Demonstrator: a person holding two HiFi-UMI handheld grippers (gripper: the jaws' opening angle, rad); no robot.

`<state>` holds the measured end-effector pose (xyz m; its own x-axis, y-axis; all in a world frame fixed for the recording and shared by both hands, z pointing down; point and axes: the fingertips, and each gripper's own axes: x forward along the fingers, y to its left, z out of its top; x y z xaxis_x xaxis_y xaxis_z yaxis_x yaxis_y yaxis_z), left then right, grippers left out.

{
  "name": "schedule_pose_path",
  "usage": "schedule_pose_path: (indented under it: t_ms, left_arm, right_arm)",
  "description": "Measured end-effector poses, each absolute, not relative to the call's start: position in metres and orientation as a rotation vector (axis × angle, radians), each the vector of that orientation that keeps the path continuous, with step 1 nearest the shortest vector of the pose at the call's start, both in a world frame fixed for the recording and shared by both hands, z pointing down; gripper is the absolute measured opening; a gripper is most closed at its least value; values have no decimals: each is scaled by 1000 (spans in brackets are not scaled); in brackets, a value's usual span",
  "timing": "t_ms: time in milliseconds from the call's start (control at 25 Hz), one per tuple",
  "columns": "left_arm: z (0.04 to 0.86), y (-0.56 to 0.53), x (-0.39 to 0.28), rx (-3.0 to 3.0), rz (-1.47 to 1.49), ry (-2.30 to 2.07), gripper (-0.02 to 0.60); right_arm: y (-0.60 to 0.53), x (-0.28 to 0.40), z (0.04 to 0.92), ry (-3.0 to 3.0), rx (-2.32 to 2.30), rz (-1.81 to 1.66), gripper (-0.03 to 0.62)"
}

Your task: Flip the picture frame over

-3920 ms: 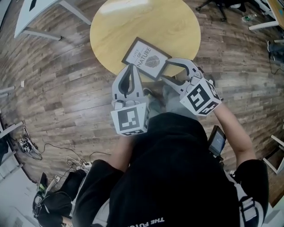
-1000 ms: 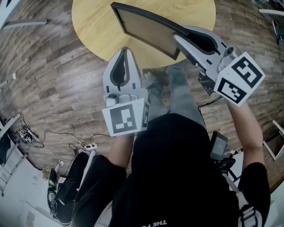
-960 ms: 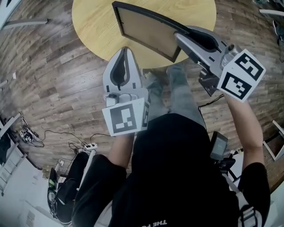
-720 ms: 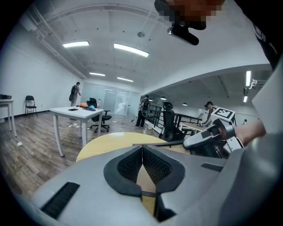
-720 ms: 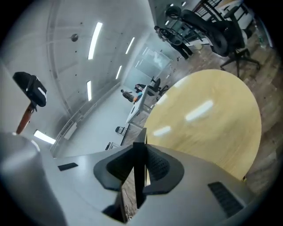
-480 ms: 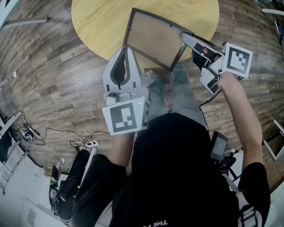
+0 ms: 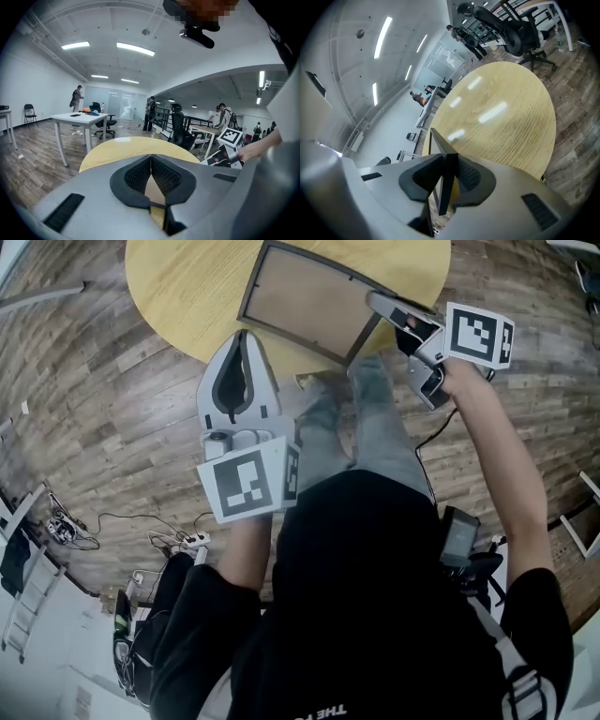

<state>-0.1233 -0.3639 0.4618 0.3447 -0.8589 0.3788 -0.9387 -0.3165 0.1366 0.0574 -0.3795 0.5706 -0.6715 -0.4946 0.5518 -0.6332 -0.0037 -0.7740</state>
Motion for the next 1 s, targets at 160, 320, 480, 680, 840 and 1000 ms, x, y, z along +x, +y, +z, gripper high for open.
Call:
schedule_pose_path:
  t_ms: [160, 320, 480, 680, 840, 1000]
  left_arm:
    - [461, -362, -121, 2276, 344, -1591, 23]
    - [459, -359, -123, 2274, 345, -1588, 23]
    - [457, -358, -119, 2273, 350, -1589, 23]
    - [454, -358, -112, 2276, 355, -1587, 23]
    - [456, -357, -111, 2278, 357, -1583, 23]
    - [460, -357, -109, 2281, 358, -1585, 23]
  right_arm:
    - [-384, 61, 579, -2137, 1217, 1703, 101]
    - [-388, 60, 583, -2155, 1212, 1610, 110]
    - [-390, 68, 589, -2137, 1226, 1572, 126]
    - [-392, 76, 594, -2118, 1240, 1531, 144]
    - [-395, 77, 598, -2097, 1263, 1430, 159]
    - [-396, 80, 606, -2073, 1270, 1255, 172]
